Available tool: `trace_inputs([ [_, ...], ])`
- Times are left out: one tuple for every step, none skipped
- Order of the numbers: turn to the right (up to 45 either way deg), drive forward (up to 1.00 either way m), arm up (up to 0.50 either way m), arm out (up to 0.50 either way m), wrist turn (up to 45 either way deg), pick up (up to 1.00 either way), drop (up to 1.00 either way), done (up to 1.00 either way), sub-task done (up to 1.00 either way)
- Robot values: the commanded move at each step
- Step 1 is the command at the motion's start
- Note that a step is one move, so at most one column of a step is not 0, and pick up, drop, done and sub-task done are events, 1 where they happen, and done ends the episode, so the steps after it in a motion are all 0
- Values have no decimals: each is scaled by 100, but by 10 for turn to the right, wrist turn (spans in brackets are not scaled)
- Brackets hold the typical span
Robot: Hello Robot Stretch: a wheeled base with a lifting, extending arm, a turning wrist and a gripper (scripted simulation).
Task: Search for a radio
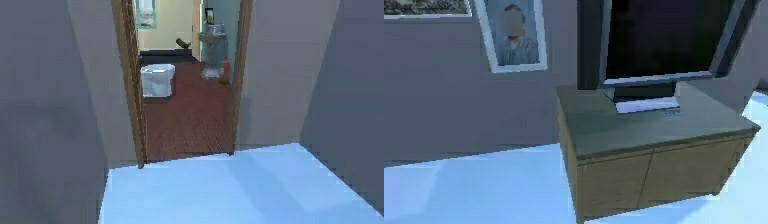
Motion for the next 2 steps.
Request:
trace_inputs([
  [0, 100, 0, 0, 0, 0, 0, 0, 0],
  [30, 0, 0, 0, 0, 0, 0, 0, 0],
])
